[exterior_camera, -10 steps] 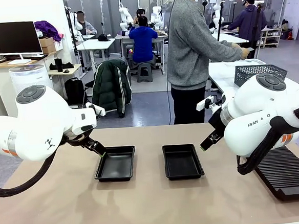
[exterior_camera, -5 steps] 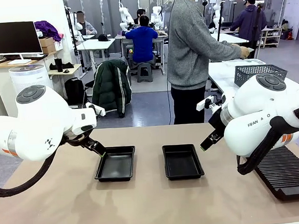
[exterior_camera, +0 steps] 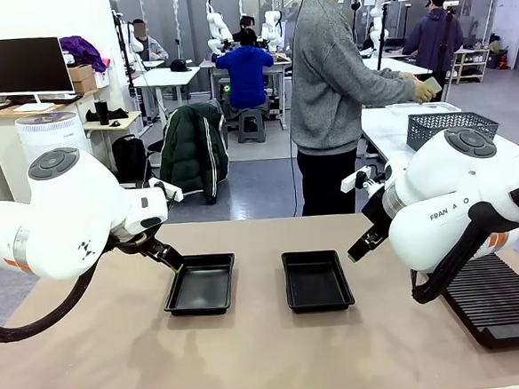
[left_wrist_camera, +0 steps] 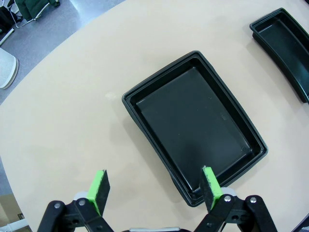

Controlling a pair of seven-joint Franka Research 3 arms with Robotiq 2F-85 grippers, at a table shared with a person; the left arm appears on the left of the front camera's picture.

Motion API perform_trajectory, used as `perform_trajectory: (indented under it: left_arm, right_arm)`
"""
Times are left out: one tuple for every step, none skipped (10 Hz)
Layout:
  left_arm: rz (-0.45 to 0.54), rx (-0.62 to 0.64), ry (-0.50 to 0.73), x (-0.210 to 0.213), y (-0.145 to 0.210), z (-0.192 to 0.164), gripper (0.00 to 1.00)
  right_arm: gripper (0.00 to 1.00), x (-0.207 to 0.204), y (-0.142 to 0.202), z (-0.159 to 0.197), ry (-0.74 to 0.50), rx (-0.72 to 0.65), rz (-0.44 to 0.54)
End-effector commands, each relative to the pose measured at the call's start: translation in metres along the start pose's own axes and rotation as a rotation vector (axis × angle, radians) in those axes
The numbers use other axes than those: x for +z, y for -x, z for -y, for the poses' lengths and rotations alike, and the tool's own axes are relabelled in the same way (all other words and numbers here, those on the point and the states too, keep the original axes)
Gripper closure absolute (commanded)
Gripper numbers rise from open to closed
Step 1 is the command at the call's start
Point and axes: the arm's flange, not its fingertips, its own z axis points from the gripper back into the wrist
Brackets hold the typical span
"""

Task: Inspect and transfer BCBs to ESD trays.
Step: Pick up the Blank PCB from the PCB Rack and place it in the left ESD tray.

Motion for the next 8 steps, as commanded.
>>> perform_trajectory:
  left_arm:
    - [0.000, 0.001, 0.000, 0.0000, 0.0001, -0.0002, 0.00]
    - [0.000, 0.001, 0.000, 0.0000, 0.0001, -0.0002, 0.00]
    - [0.000, 0.001, 0.000, 0.0000, 0.0001, -0.0002, 0.00]
    - [0.000, 0.001, 0.000, 0.0000, 0.0001, -0.0002, 0.00]
    - [0.000, 0.001, 0.000, 0.0000, 0.0001, -0.0002, 0.00]
    - [0.000, 0.001, 0.000, 0.0000, 0.0001, -0.0002, 0.00]
    - [0.000, 0.001, 0.000, 0.0000, 0.0001, -0.0002, 0.00]
    - [0.000, 0.001, 0.000, 0.0000, 0.0001, -0.0002, 0.00]
  right_arm:
    - [0.00, 0.0000, 0.0000, 0.0000, 0.000, 0.000, 0.000]
    - [0.00, 0.0000, 0.0000, 0.0000, 0.000, 0.000, 0.000]
    - [0.00, 0.0000, 0.0000, 0.0000, 0.000, 0.000, 0.000]
    - [0.00, 0.0000, 0.0000, 0.0000, 0.000, 0.000, 0.000]
    - [0.00, 0.0000, 0.0000, 0.0000, 0.000, 0.000, 0.000]
    - [0.00, 0.0000, 0.0000, 0.0000, 0.000, 0.000, 0.000]
    - [0.00, 0.0000, 0.0000, 0.0000, 0.000, 0.000, 0.000]
    - [0.00, 0.0000, 0.0000, 0.0000, 0.000, 0.000, 0.000]
